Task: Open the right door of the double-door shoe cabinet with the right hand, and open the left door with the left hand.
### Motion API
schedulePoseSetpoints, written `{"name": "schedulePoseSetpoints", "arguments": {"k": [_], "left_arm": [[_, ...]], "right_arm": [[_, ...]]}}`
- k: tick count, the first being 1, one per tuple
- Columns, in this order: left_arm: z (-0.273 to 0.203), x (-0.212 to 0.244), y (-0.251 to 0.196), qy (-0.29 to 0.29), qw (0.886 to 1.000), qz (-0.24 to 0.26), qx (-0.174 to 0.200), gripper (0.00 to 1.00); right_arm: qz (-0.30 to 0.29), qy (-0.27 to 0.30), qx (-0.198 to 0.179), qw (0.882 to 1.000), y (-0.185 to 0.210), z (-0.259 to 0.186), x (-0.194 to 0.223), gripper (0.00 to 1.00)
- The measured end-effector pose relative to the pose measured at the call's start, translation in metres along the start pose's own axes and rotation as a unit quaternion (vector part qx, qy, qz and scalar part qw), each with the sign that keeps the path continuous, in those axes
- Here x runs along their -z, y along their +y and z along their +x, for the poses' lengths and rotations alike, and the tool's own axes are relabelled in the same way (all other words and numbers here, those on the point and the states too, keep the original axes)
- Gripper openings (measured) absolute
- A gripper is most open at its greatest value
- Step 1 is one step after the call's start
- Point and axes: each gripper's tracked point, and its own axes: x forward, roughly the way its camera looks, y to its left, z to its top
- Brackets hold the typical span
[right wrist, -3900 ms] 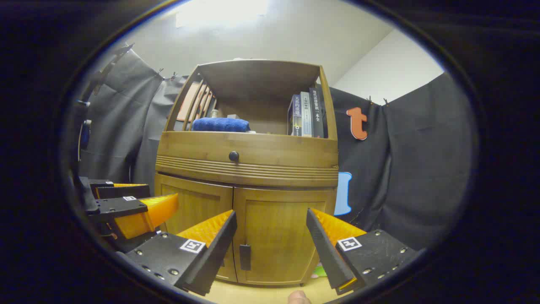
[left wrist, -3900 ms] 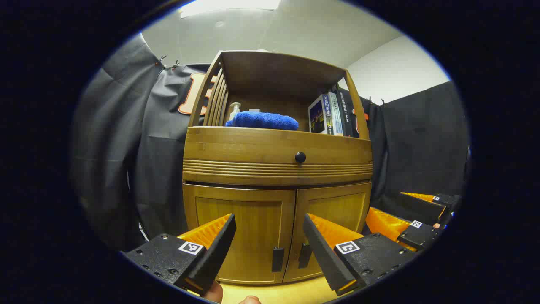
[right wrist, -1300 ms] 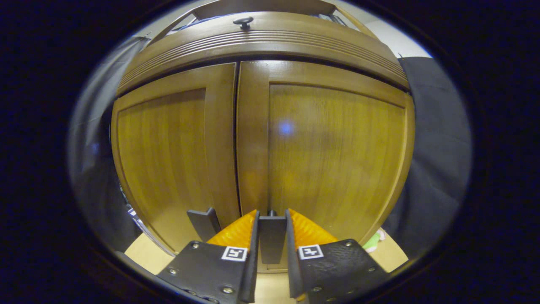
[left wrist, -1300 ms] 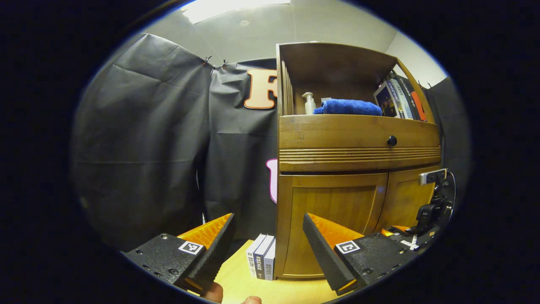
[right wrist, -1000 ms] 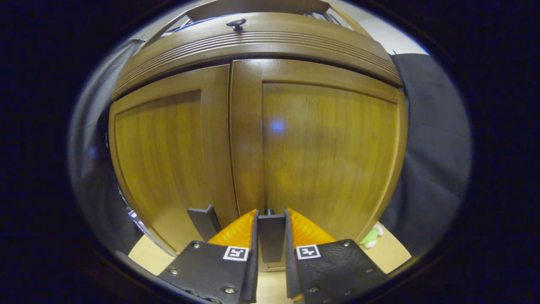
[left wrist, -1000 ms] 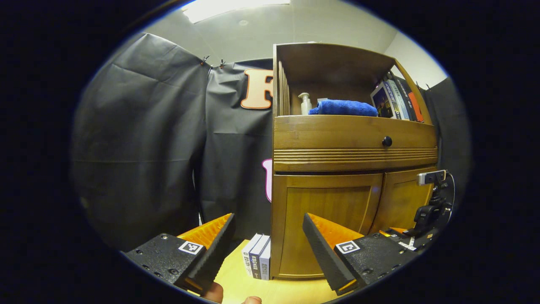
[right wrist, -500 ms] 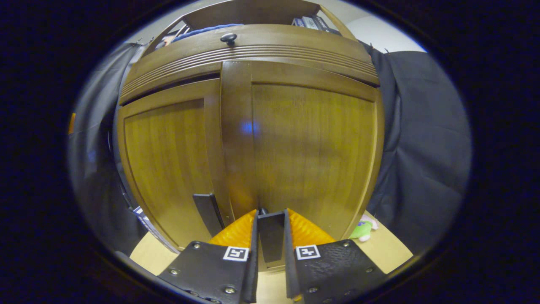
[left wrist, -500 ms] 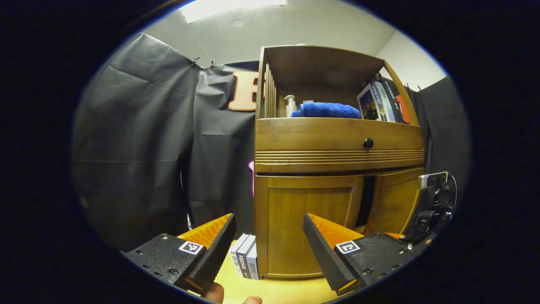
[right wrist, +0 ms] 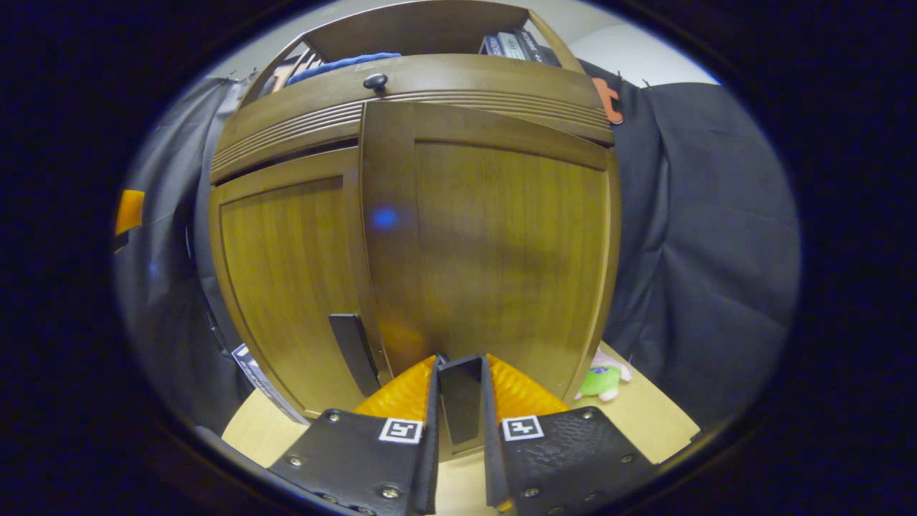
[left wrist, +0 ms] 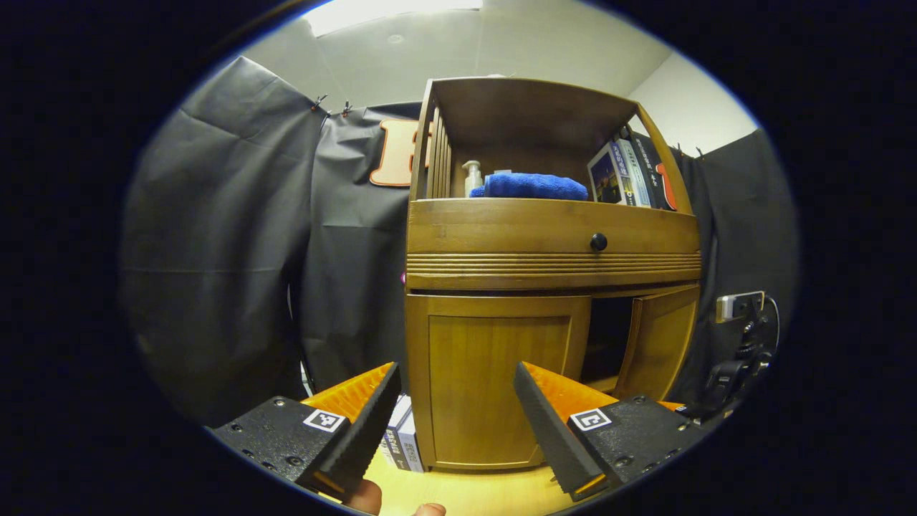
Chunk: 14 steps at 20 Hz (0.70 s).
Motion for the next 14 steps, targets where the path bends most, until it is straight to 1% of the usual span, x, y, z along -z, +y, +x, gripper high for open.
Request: {"name": "schedulePoseSetpoints", "arguments": {"k": [2, 3, 10, 14], "left_arm": [[0.001, 0.000, -0.006, 0.001, 1.000, -0.002, 0.007, 0.97], [0.002, 0.000, -0.010, 0.001, 1.000, -0.003, 0.011, 0.97], [0.005, 0.007, -0.038, 0.006, 0.999, -0.005, 0.039, 0.98], [0.008, 0.011, -0.054, 0.011, 0.999, -0.011, 0.052, 0.97]], "right_arm": [[-0.002, 0.002, -0.001, 1.000, -0.006, -0.005, 0.002, 0.26], [0.001, 0.003, -0.005, 1.000, -0.006, -0.007, 0.001, 0.23], [0.002, 0.011, 0.000, 1.000, -0.021, -0.025, 0.005, 0.23], [0.006, 0.014, 0.005, 1.000, -0.037, -0.041, 0.008, 0.23]]}}
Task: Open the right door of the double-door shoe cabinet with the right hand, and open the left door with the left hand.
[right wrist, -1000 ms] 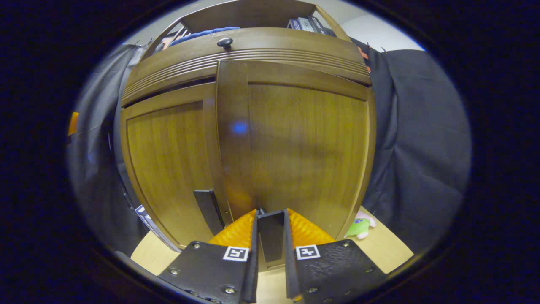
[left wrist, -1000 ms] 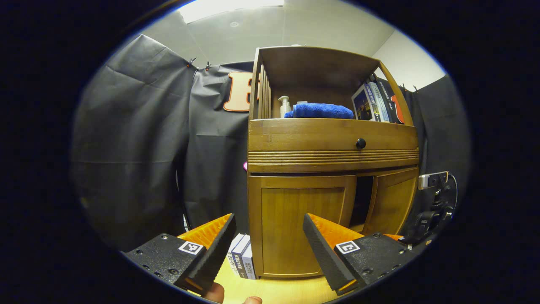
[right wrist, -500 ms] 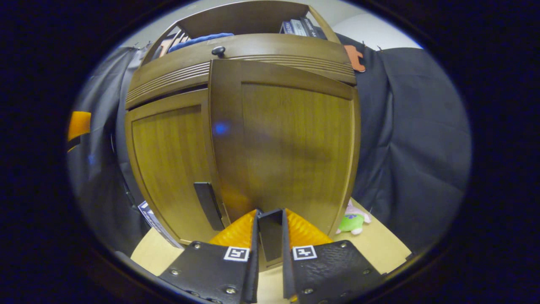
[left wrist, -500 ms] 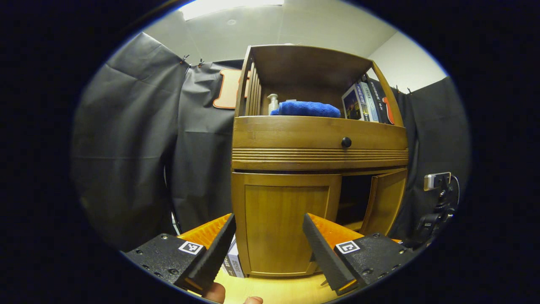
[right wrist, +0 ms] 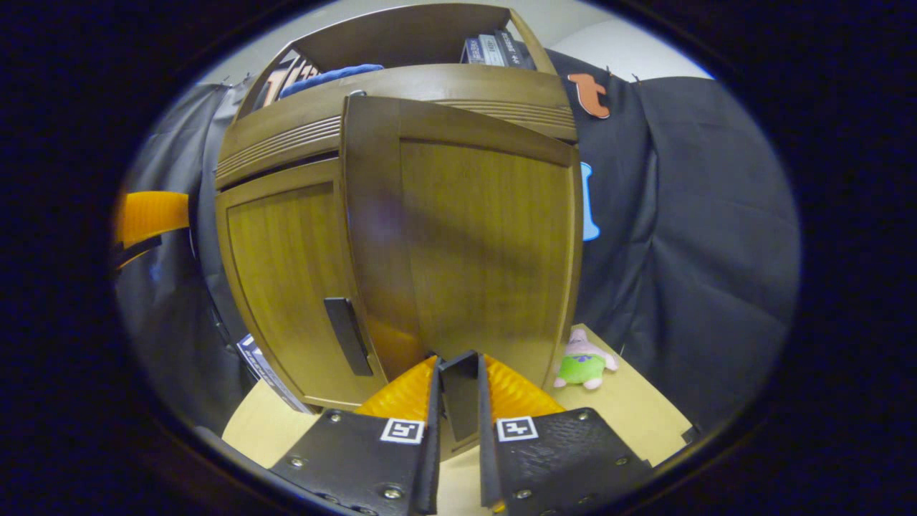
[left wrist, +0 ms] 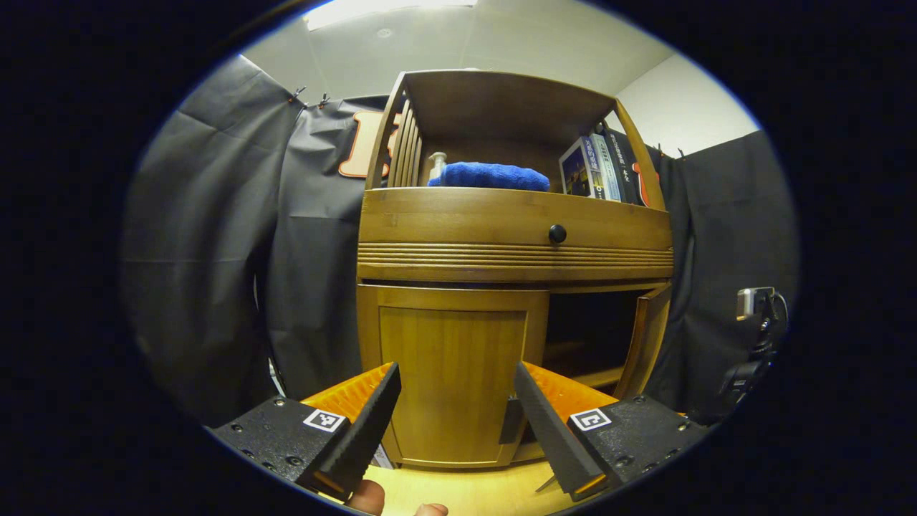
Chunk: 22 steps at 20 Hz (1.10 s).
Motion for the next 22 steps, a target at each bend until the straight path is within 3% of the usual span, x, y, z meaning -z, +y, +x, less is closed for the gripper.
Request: {"name": "schedulePoseSetpoints", "arguments": {"k": [22], "left_arm": [[0.009, 0.023, -0.098, 0.022, 0.997, -0.020, 0.076, 0.98]], "right_arm": [[0.015, 0.004, 0.046, 0.999, -0.097, -0.054, 0.009, 0.23]]}}
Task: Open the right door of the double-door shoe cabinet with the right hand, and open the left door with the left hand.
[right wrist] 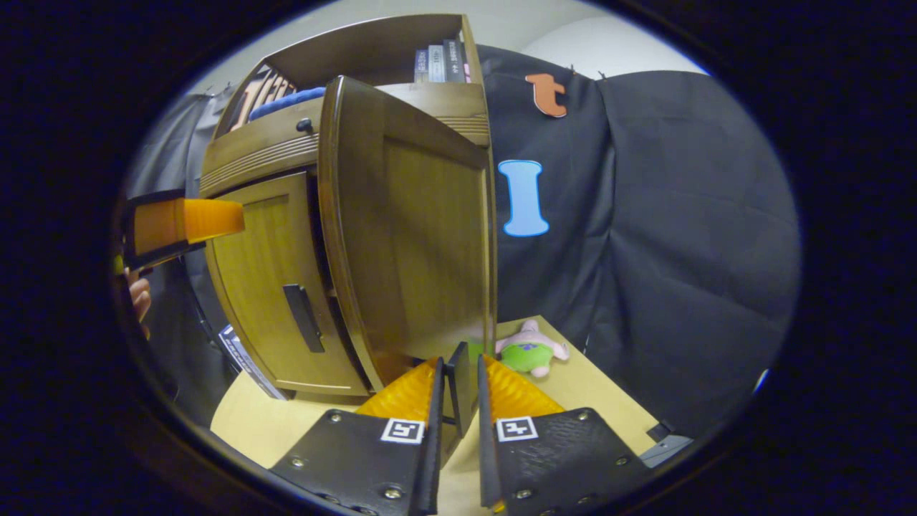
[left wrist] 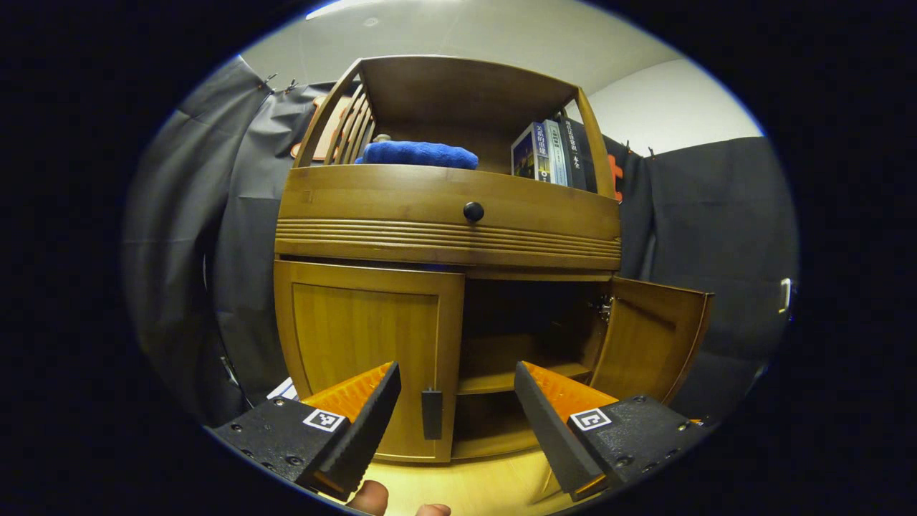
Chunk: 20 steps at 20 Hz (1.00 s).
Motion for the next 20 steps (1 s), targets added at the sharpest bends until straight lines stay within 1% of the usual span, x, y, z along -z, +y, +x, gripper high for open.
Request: {"name": "schedulePoseSetpoints", "arguments": {"k": [5, 7, 10, 11, 12, 13, 16, 17, 18, 19, 20], "left_arm": [[0.001, 0.004, -0.014, 0.003, 1.000, 0.002, 0.005, 0.97], [0.001, 0.004, -0.017, 0.004, 1.000, 0.003, 0.005, 0.98], [0.002, 0.007, -0.023, 0.006, 1.000, 0.002, 0.004, 0.98], [0.003, 0.007, -0.025, 0.006, 1.000, 0.002, 0.004, 0.97], [0.003, 0.008, -0.027, 0.006, 1.000, 0.003, 0.004, 0.96], [0.004, 0.008, -0.028, 0.007, 1.000, 0.004, 0.003, 0.97], [0.004, 0.009, -0.030, 0.007, 1.000, 0.005, 0.000, 0.98], [0.005, 0.009, -0.030, 0.007, 1.000, 0.005, -0.002, 0.96], [0.005, 0.012, -0.031, 0.008, 1.000, 0.005, -0.003, 0.98], [0.007, 0.013, -0.031, 0.010, 1.000, 0.005, -0.004, 0.97], [0.008, 0.015, -0.031, 0.011, 1.000, 0.005, -0.005, 0.98]], "right_arm": [[-0.005, -0.005, 0.022, 1.000, -0.030, -0.005, -0.002, 0.22], [-0.002, -0.006, 0.016, 1.000, -0.041, -0.005, -0.002, 0.22], [-0.001, -0.005, 0.014, 1.000, -0.056, -0.005, -0.003, 0.22], [0.000, -0.006, 0.008, 1.000, -0.058, -0.004, -0.004, 0.23], [0.002, -0.006, 0.010, 1.000, -0.063, -0.004, -0.004, 0.20], [0.004, -0.008, 0.005, 1.000, -0.066, -0.004, -0.006, 0.15], [-0.005, -0.012, 0.017, 1.000, -0.084, -0.001, -0.008, 0.14], [-0.007, -0.013, 0.022, 1.000, -0.091, -0.001, -0.010, 0.14], [-0.006, -0.015, 0.024, 1.000, -0.096, 0.001, -0.013, 0.15], [-0.002, -0.013, 0.021, 1.000, -0.100, 0.002, -0.013, 0.15], [0.003, -0.012, 0.018, 1.000, -0.101, 0.001, -0.015, 0.15]]}}
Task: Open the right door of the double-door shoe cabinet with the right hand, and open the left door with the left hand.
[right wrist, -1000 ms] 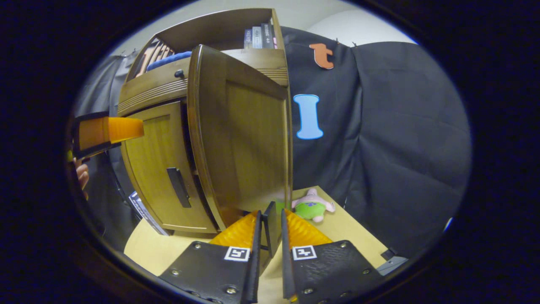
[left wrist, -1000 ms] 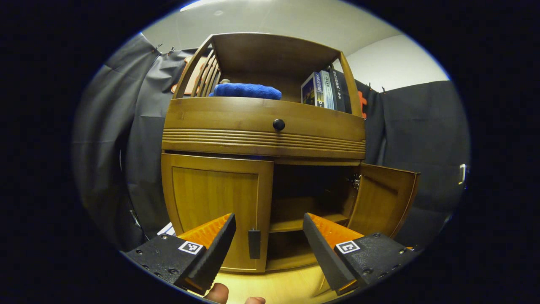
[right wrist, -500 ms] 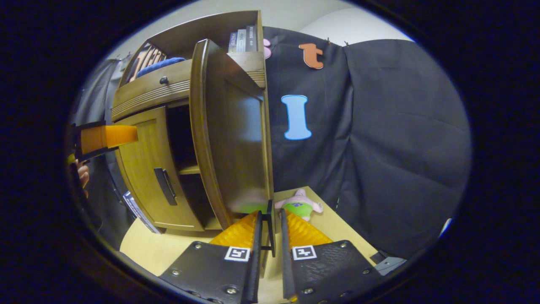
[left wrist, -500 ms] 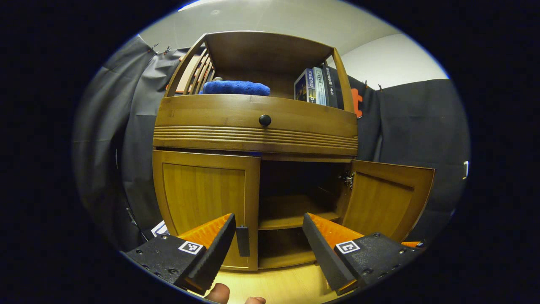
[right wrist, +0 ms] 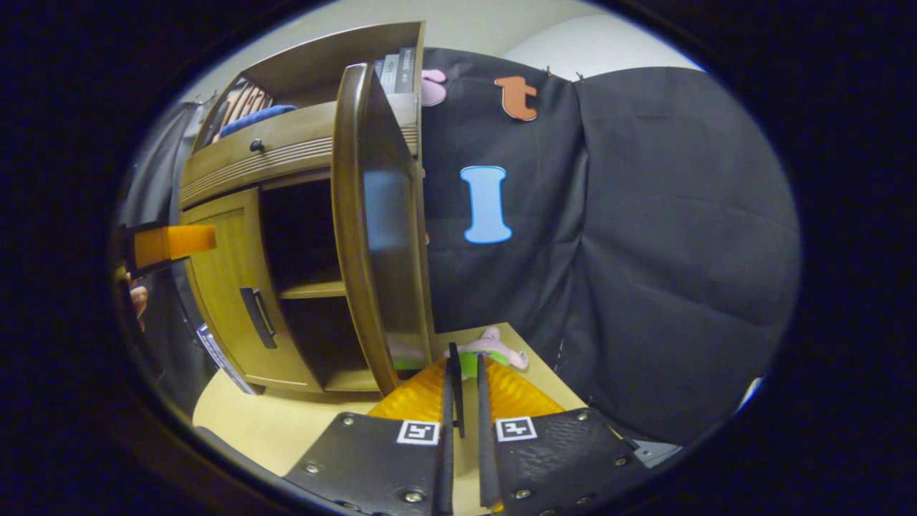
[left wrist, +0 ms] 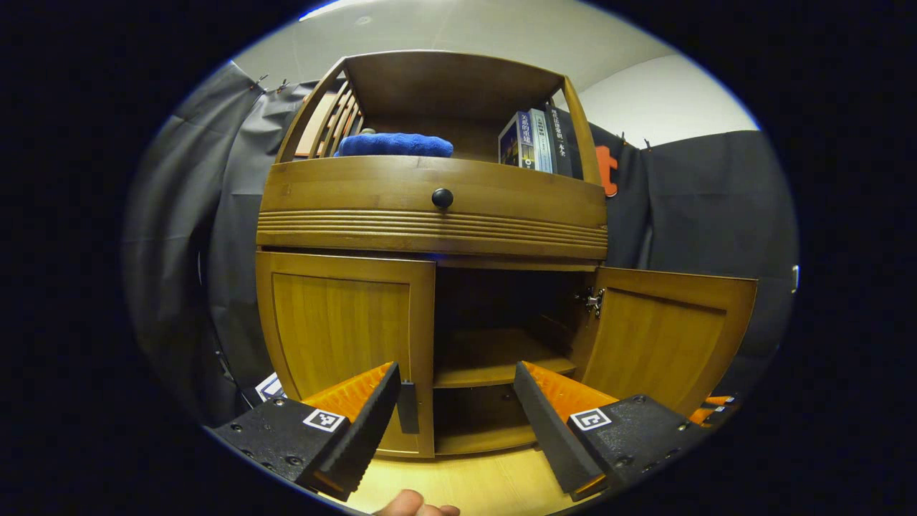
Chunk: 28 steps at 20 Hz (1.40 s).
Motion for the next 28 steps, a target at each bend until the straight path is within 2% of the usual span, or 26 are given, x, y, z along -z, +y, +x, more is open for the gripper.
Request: {"name": "schedulePoseSetpoints", "arguments": {"k": [6, 12, 16, 21, 23, 24, 26, 28], "left_arm": [[0.013, 0.013, 0.008, 0.010, 1.000, 0.001, -0.016, 0.96], [0.038, 0.038, 0.026, 0.033, 0.999, -0.001, -0.037, 0.99], [0.059, 0.062, 0.037, 0.057, 0.997, -0.009, -0.049, 0.98], [0.088, 0.086, 0.055, 0.071, 0.996, -0.009, -0.060, 0.90], [0.099, 0.095, 0.063, 0.074, 0.995, -0.011, -0.067, 0.84], [0.104, 0.097, 0.065, 0.076, 0.995, -0.011, -0.065, 0.76], [0.114, 0.102, 0.070, 0.078, 0.995, -0.012, -0.063, 0.78], [0.122, 0.109, 0.073, 0.083, 0.994, -0.015, -0.063, 0.73]], "right_arm": [[0.001, -0.002, 0.001, 1.000, -0.007, -0.001, -0.002, 0.15], [-0.003, -0.026, 0.052, 0.998, -0.047, -0.009, -0.020, 0.15], [0.000, -0.045, 0.063, 0.997, -0.054, -0.016, -0.036, 0.15], [0.001, -0.063, 0.075, 0.995, -0.055, -0.029, -0.056, 0.15], [0.000, -0.068, 0.082, 0.994, -0.055, -0.035, -0.061, 0.15], [0.000, -0.070, 0.087, 0.994, -0.056, -0.039, -0.063, 0.15], [0.000, -0.073, 0.094, 0.993, -0.057, -0.044, -0.068, 0.15], [-0.002, -0.078, 0.104, 0.992, -0.057, -0.051, -0.071, 0.15]]}}
